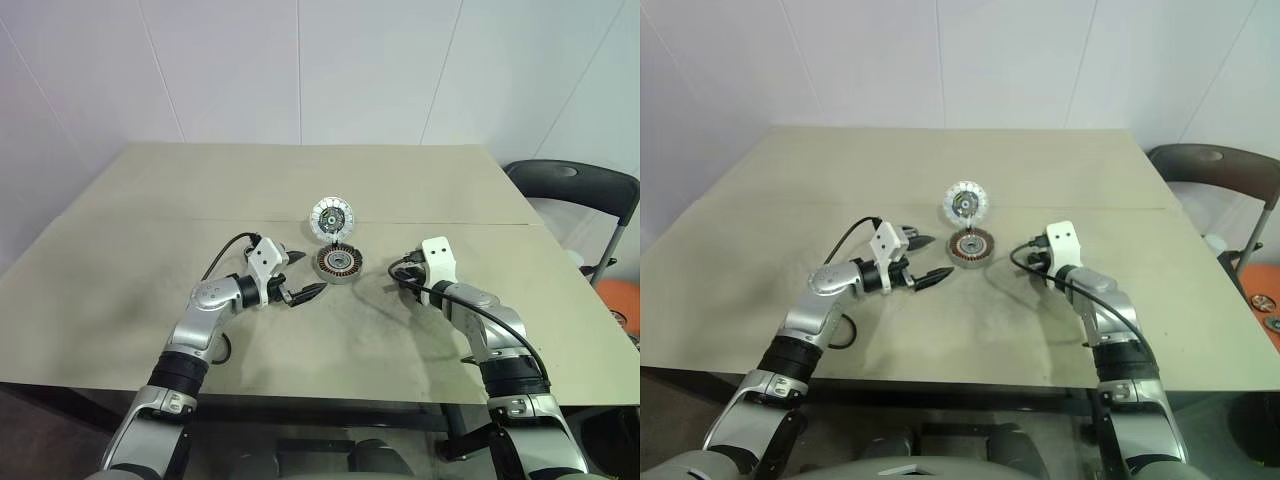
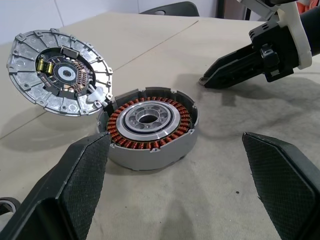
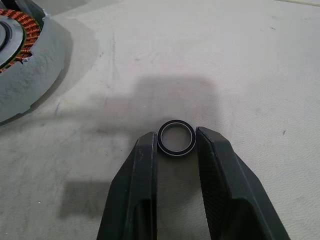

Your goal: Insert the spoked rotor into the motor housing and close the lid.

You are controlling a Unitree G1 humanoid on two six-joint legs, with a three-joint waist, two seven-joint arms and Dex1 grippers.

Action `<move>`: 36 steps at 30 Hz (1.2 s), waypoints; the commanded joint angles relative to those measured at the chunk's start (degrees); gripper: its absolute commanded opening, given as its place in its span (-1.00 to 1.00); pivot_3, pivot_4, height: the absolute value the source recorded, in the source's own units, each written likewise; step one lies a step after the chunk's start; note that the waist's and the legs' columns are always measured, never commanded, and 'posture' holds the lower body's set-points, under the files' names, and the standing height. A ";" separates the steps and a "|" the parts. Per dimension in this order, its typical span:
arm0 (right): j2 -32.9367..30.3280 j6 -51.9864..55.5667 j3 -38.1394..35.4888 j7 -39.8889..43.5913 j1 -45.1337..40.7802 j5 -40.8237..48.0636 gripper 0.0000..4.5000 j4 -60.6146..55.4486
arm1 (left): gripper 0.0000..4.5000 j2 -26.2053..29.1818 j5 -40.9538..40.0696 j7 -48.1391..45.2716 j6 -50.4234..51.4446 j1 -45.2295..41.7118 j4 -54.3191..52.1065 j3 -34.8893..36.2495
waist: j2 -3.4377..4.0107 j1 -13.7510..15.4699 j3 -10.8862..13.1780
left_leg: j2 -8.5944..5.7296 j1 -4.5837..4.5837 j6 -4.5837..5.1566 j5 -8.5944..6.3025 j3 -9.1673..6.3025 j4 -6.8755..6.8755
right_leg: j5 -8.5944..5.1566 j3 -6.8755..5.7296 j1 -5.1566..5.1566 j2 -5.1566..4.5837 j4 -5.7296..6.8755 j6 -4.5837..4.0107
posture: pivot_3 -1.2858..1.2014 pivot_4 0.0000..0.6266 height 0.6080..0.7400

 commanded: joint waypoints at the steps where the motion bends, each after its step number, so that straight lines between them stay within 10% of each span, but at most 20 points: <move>1: 0.74 -2.39 -0.90 1.10 -0.42 1.12 -0.66 -2.34 | 1.00 1.08 0.23 0.38 -1.22 -0.81 -0.76 1.16 | 0.01 -0.03 0.01 | 0.00 -0.01 0.00 0.00 0.00 0.00 | 0.01 0.00 -0.01 0.00 0.00 0.00 | 0.03 -1.00 1.00; 36: 10.48 4.95 11.02 0.26 -12.49 -4.54 -0.66 1.23 | 1.00 2.47 0.57 1.26 -3.27 -2.11 4.04 2.32 | 0.12 -0.16 0.08 | 0.01 -0.14 0.01 0.00 0.02 -0.35 | 0.16 0.03 -0.33 0.00 0.02 0.07 | 0.03 -1.00 1.00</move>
